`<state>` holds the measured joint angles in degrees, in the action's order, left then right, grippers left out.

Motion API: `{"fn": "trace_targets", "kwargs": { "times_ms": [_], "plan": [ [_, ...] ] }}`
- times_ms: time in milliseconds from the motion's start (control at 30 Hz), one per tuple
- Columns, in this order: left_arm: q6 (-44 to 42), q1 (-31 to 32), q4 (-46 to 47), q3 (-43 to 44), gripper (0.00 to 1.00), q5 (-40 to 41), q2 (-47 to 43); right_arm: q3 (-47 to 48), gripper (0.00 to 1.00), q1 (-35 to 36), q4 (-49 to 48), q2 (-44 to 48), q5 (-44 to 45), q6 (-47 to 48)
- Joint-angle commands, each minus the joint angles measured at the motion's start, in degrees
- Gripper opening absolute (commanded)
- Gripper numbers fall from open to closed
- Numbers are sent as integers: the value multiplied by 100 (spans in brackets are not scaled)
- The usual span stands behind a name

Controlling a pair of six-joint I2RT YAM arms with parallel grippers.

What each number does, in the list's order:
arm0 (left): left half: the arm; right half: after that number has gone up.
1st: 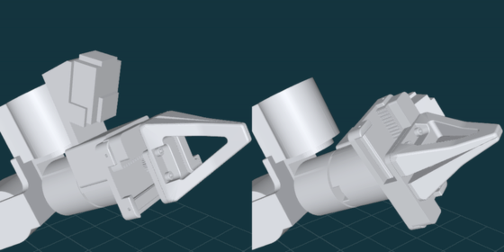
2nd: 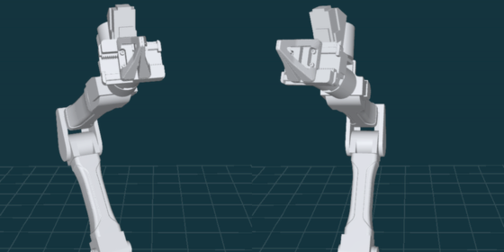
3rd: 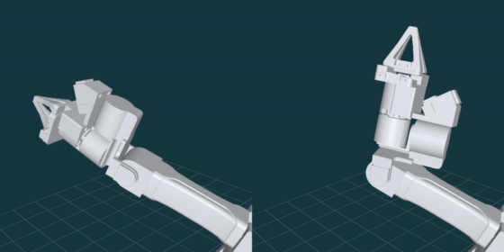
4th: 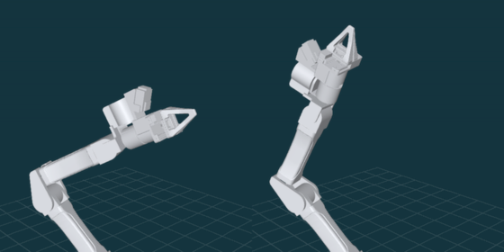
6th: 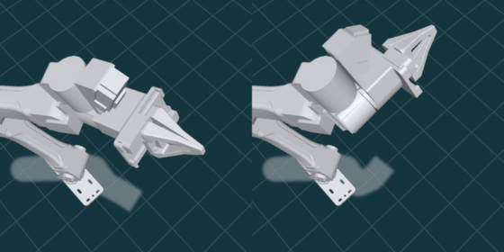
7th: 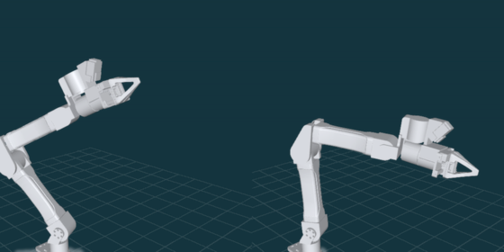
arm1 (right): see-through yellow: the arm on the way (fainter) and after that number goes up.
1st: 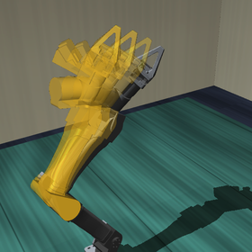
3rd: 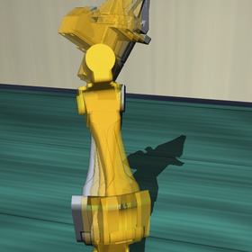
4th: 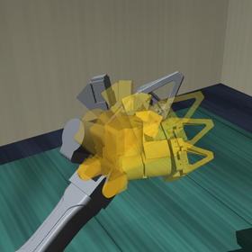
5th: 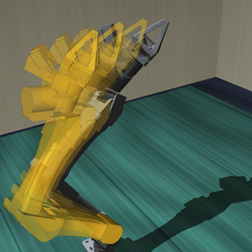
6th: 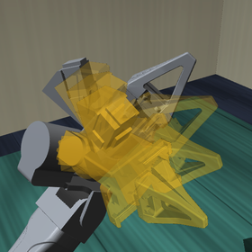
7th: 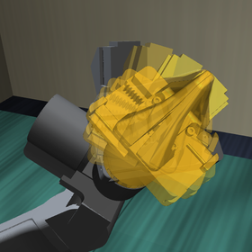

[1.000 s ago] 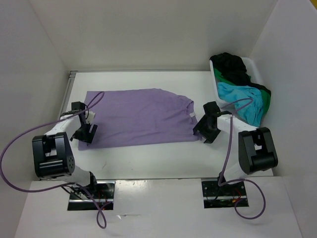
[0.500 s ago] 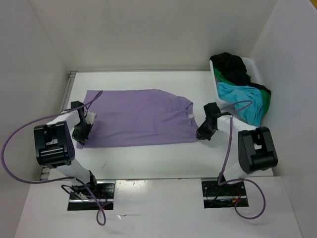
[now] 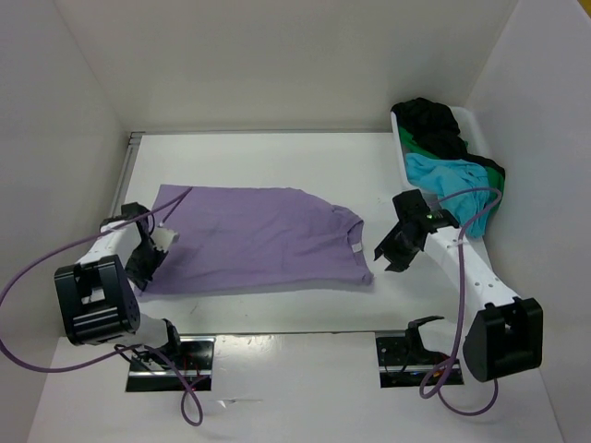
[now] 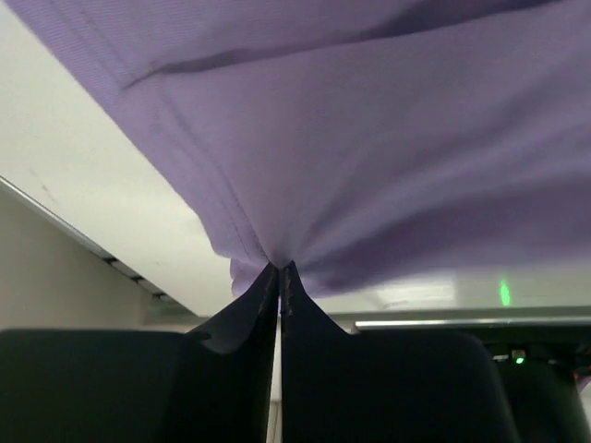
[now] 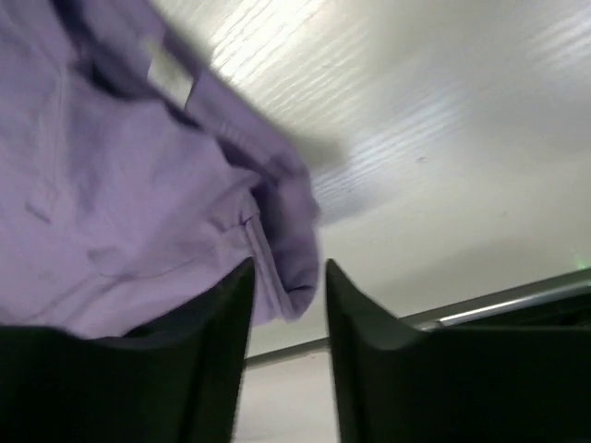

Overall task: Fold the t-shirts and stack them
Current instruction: Fold the flattened tshirt in 1/3 of the way, then grap the side of the flattened tshirt furthest away from the robot with both arms

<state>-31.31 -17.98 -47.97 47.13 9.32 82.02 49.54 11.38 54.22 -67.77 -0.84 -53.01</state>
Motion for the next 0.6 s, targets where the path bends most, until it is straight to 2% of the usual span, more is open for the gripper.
{"fn": "trace_targets", "kwargs": {
  "times_ms": [0,33,67,100,167,200,267,300,333,367,400,433,467,567],
  "plan": [
    [-314,-83,-451,-143,5,500,-46,240,49,-13,783,114,462,28],
    [-314,-83,-451,-230,11,640,-46,301,56,-13,836,115,523,28],
    [-314,-83,-451,-231,18,702,-46,302,58,-13,836,176,524,28],
    [-314,-83,-451,-301,34,763,-46,380,61,-13,915,237,585,-50],
    [-157,-83,-503,-301,44,1009,-46,486,61,-13,915,316,647,-51],
    [-156,-83,-590,-58,53,1010,-46,643,56,-13,663,369,647,1],
    [-16,-144,-722,364,58,906,-46,916,45,180,258,265,559,290],
    [-15,-145,-871,636,63,818,33,1291,35,285,-92,-84,654,370],
    [54,-145,-925,1239,63,660,34,1504,33,478,-287,-340,708,623],
    [133,-145,-925,1245,65,659,129,1724,31,567,-472,-621,708,626],
    [134,-145,-856,1829,66,502,182,1943,31,646,-665,-937,708,930],
    [204,-145,-724,2095,66,422,244,2441,31,707,-1006,-1627,630,1081],
    [326,-145,-314,2289,70,369,366,2708,31,812,-1123,-1991,568,1239],
    [546,-83,573,2783,72,193,770,3876,31,962,-1247,-3459,646,1776]
  ]
}}
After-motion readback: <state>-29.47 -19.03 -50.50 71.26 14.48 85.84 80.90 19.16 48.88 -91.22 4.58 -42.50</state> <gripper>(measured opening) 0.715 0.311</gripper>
